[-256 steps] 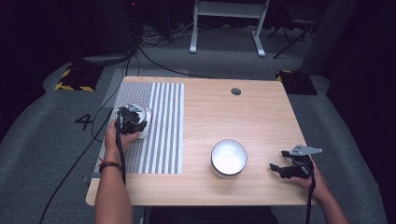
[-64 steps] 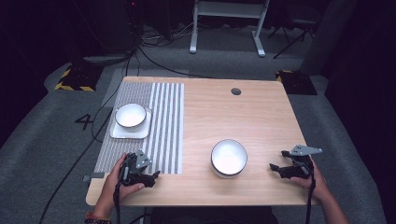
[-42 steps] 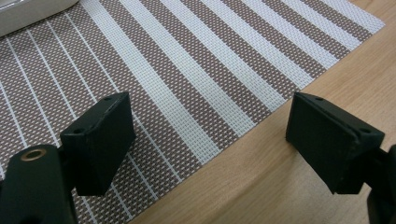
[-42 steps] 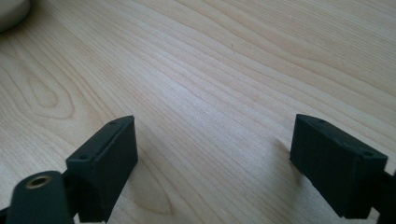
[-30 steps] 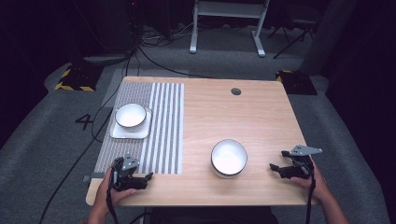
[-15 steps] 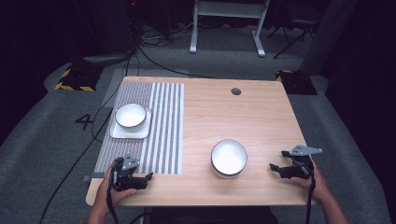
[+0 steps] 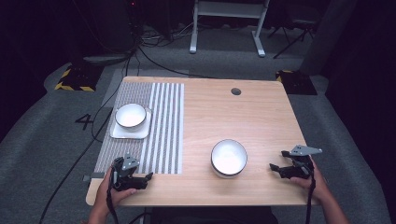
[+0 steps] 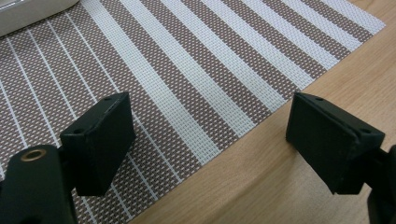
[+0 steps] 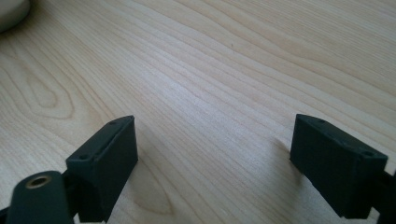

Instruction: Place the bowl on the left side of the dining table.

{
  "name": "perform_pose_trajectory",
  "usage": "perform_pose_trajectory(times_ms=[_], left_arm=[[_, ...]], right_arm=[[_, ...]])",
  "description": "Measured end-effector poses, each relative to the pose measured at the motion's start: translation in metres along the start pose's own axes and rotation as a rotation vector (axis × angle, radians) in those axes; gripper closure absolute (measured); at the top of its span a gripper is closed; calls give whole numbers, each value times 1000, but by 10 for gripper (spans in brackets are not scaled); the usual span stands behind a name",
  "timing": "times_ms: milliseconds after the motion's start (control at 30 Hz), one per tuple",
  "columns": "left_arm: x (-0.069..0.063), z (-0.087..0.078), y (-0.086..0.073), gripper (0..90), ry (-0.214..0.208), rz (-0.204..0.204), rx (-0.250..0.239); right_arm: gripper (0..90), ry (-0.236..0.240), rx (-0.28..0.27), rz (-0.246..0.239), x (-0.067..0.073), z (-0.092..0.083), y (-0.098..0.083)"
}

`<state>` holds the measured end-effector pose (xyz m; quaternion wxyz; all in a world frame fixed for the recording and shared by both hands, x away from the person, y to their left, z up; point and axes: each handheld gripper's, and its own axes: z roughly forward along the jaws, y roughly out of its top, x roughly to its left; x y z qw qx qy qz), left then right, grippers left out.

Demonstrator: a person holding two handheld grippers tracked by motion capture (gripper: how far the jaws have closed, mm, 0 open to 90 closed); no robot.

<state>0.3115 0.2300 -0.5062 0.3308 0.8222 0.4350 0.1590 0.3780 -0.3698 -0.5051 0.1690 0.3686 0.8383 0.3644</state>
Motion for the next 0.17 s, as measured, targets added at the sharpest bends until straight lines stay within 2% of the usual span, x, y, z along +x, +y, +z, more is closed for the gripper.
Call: perform_pose_trajectory(times_ms=[167], left_arm=[[0, 0, 0, 153, 0, 0, 2]], right_arm=[[149, -2, -1, 0, 0, 0, 0]])
